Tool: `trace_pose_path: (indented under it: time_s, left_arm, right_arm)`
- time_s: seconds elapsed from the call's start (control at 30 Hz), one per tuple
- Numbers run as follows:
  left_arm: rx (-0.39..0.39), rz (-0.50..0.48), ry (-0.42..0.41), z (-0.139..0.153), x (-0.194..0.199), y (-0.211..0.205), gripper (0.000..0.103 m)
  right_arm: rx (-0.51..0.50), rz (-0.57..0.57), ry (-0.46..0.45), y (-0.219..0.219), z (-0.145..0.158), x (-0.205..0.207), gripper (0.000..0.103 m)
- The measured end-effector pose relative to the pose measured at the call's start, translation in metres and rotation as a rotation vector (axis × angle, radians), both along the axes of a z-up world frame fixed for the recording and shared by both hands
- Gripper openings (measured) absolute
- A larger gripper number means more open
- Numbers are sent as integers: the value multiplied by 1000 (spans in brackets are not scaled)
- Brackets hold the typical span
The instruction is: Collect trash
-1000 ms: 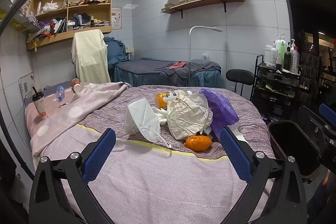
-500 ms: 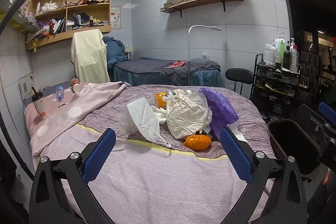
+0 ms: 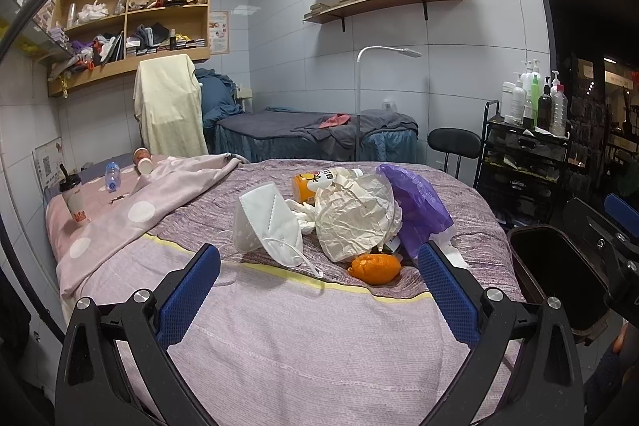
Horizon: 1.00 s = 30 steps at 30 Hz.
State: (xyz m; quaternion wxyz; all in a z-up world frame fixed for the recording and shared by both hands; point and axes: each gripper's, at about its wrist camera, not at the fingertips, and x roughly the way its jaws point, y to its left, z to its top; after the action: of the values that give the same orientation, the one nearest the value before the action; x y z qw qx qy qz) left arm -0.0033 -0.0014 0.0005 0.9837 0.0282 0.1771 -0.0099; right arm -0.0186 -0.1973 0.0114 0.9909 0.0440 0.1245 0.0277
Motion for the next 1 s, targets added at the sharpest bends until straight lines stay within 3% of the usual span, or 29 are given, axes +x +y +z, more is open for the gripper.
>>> trace_pose_path:
  time_s: [1.0]
  left_arm:
    - [-1,-3,13,-7,1,0,97]
  right_arm:
    - [8,7,20,4,-9,2,98]
